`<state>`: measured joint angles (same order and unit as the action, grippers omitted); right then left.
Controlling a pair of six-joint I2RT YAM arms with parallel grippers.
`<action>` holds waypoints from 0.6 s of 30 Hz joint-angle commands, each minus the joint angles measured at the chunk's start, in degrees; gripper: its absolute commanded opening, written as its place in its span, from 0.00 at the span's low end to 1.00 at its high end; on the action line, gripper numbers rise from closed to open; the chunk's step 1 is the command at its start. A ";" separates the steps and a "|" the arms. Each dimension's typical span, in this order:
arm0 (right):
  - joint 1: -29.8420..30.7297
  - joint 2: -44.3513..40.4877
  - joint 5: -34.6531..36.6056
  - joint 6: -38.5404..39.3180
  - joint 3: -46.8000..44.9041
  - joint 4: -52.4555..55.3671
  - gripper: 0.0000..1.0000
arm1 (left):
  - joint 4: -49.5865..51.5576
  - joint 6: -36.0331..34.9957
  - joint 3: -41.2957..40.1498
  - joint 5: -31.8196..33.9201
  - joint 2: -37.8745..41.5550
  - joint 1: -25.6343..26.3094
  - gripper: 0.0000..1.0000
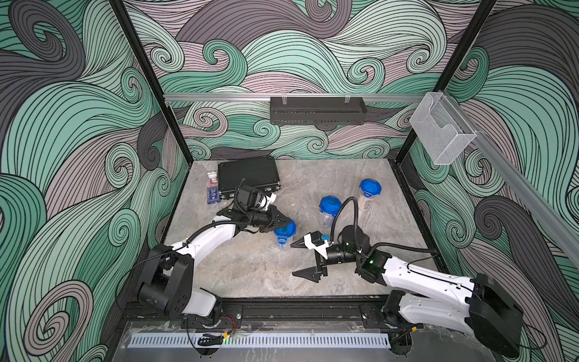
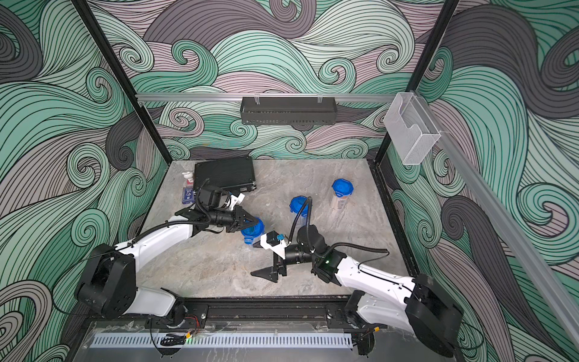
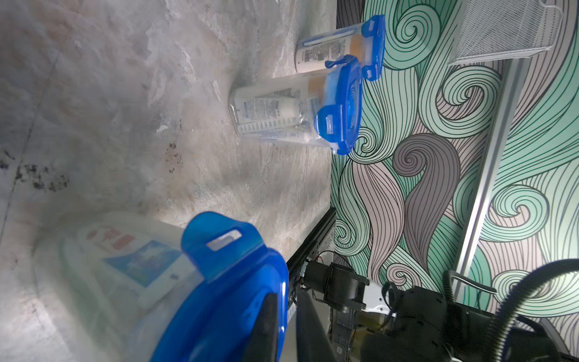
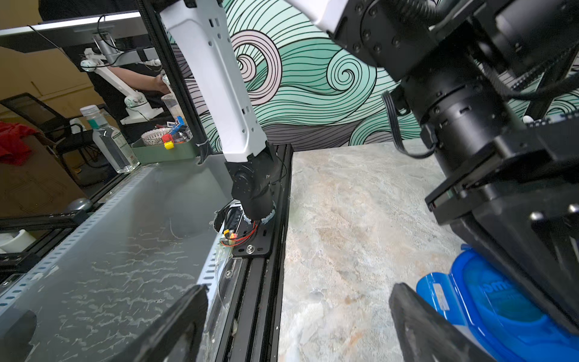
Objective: Take out toiletry kits
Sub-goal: Unfasten the latch on the container.
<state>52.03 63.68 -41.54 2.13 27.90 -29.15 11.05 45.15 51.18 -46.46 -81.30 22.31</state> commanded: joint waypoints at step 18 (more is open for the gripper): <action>-0.61 -11.45 24.41 -5.27 9.63 31.01 0.92 | 28.80 -11.13 5.78 25.09 25.56 -4.95 0.68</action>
<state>51.72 53.84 -23.42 -1.98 33.93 -7.44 34.28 35.70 59.64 -29.52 -59.81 19.18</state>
